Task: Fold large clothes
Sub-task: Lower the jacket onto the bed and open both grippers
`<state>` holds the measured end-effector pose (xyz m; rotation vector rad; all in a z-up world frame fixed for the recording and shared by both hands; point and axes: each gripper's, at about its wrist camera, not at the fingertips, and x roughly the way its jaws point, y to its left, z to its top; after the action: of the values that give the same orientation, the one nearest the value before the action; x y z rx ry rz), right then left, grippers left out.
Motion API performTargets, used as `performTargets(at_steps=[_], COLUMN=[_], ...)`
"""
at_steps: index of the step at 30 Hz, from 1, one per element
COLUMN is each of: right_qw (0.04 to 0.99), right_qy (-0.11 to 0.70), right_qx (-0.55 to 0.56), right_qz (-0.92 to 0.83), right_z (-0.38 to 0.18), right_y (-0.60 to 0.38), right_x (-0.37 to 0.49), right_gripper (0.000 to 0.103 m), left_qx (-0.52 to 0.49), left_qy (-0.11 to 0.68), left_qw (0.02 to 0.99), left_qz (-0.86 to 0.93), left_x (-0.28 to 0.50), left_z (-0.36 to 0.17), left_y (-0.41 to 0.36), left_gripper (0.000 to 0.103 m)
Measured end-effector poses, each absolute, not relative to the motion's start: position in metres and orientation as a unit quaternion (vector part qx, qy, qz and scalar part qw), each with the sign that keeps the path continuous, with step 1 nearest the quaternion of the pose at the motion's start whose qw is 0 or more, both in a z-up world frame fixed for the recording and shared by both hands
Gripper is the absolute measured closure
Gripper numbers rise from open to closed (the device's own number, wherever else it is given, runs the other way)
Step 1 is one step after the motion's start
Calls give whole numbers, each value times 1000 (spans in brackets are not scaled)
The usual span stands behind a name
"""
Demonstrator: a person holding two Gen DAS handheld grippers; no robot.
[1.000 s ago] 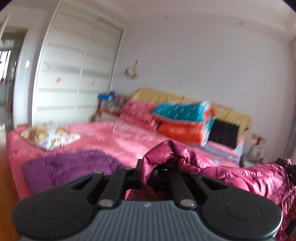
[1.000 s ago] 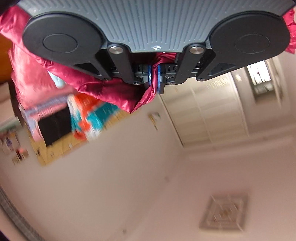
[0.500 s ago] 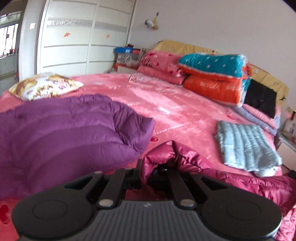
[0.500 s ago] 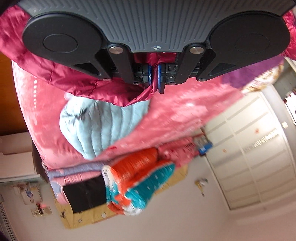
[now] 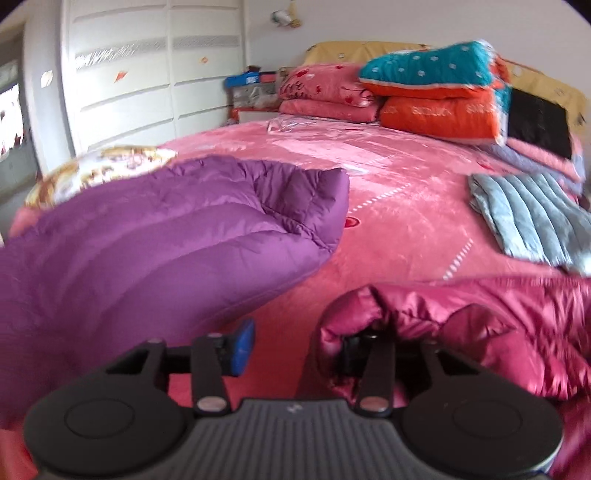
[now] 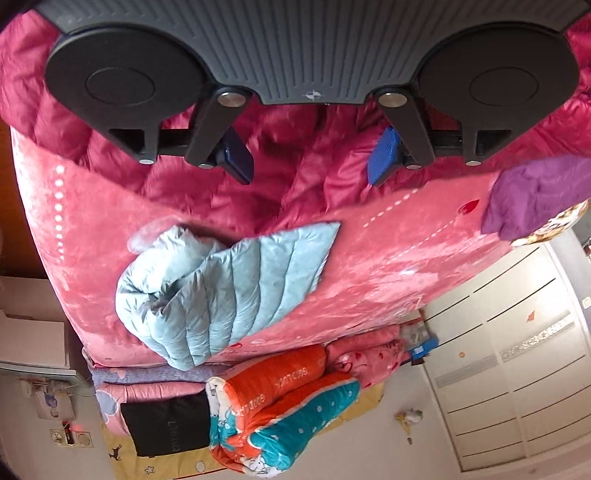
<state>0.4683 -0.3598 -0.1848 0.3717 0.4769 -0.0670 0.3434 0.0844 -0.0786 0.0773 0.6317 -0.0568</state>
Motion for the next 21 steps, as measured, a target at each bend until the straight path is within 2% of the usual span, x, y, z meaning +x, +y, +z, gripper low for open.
performTargets(at_steps=[3, 5, 10, 21], right_qw=[959, 961, 961, 960], right_qy=[224, 220, 219, 232], right_qx=[171, 168, 169, 158], right_qz=[-28, -21, -5, 5], right_z=[-181, -182, -180, -172], right_y=[-358, -355, -337, -321], right_x=[446, 431, 392, 332], right_gripper=[16, 5, 4, 1], left_qx=[84, 117, 187, 239], left_qy=[300, 296, 308, 320], left_qw=[949, 947, 931, 913], left_qz=[-40, -45, -61, -89], left_x=[314, 296, 267, 211], left_z=[-62, -51, -33, -3], left_y=[84, 86, 85, 92], left_gripper=[44, 32, 28, 20])
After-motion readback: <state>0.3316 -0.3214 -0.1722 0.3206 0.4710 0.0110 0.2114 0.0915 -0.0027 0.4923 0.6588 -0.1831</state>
